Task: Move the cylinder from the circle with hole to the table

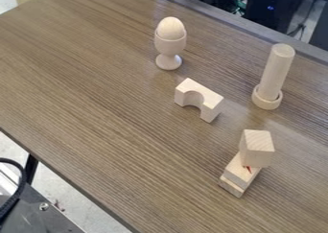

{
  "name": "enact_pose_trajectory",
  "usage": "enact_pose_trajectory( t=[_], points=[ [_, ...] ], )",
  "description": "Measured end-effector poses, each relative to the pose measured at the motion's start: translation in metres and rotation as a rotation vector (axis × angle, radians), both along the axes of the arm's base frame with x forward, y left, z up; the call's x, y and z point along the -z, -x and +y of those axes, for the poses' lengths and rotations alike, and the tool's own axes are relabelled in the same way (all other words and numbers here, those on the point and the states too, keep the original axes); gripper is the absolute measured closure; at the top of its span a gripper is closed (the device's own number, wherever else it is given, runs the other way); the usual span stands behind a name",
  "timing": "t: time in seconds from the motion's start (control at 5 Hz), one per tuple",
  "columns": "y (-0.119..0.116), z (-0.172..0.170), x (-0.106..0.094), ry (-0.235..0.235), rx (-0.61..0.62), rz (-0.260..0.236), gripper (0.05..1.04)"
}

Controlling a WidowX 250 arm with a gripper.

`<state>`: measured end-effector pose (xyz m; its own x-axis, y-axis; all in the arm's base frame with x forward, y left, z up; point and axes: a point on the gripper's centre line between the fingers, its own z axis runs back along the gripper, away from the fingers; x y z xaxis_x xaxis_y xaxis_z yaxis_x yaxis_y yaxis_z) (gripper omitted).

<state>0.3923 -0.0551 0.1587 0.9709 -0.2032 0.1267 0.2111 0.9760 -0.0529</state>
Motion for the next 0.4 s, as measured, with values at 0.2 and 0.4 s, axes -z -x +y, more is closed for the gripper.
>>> enact_pose_trajectory(
  t=[0.2,0.4],
  points=[
    [0.002,-0.004,0.021,-0.006,0.021,0.036,0.084],
    [0.005,-0.014,0.035,-0.011,0.061,0.062,0.084]
  ],
)
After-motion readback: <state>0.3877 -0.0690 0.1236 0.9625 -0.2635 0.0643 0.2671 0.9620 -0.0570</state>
